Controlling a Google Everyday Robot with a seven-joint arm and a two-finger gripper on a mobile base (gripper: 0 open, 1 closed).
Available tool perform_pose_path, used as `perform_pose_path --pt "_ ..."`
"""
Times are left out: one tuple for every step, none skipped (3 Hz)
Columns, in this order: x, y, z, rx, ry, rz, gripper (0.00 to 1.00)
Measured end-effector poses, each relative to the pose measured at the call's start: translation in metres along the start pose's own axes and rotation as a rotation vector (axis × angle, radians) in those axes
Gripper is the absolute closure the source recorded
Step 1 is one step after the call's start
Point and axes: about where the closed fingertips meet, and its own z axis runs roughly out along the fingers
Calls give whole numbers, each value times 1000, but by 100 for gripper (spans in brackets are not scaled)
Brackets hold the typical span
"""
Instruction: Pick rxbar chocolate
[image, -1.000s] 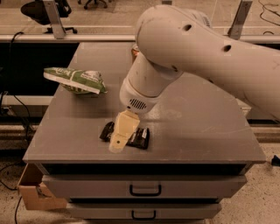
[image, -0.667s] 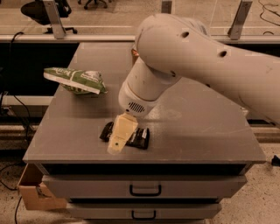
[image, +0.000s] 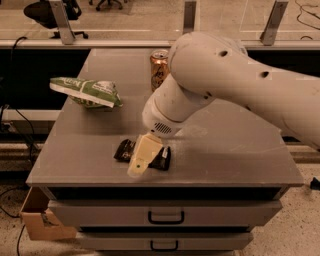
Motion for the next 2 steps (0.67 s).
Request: perform_pose_path --pt "6 -5 5 4 -19 0 18" --pt "9 -8 7 2 -31 -4 41"
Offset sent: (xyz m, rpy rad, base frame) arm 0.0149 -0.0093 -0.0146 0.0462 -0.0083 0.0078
